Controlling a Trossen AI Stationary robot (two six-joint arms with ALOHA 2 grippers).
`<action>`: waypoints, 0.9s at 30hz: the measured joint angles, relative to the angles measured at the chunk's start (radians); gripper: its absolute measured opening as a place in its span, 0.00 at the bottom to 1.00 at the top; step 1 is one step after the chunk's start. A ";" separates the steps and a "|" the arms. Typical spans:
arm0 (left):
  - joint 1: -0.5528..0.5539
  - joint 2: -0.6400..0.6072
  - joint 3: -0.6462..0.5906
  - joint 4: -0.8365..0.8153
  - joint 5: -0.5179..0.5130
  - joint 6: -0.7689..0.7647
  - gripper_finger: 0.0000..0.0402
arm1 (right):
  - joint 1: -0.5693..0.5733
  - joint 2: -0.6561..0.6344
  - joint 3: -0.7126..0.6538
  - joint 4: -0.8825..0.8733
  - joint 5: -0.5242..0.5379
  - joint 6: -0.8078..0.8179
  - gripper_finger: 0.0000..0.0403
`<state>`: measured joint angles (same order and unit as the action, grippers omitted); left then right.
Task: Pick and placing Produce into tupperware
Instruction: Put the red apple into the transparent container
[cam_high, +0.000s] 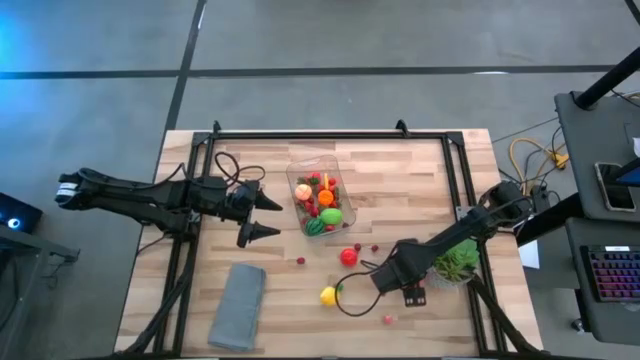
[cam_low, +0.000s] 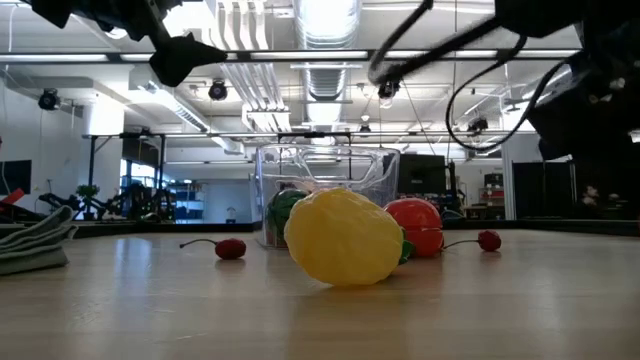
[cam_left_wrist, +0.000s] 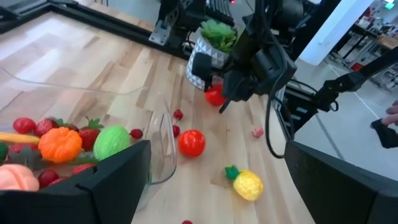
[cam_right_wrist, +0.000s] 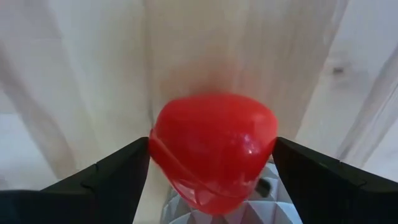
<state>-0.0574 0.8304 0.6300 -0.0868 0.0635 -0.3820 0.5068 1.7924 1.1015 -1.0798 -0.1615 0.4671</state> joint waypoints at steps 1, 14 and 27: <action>0.000 -0.001 0.000 -0.003 0.000 0.000 0.88 | 0.000 0.000 -0.007 0.000 0.003 0.000 0.81; 0.000 -0.009 0.000 -0.001 0.000 -0.002 0.88 | 0.000 0.000 -0.064 0.013 0.006 0.005 0.81; 0.000 -0.007 0.000 0.000 -0.001 -0.003 0.88 | -0.001 0.000 -0.050 0.018 0.032 0.039 0.80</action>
<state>-0.0574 0.8238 0.6304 -0.0868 0.0624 -0.3851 0.5056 1.7927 1.0512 -1.0622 -0.1295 0.5058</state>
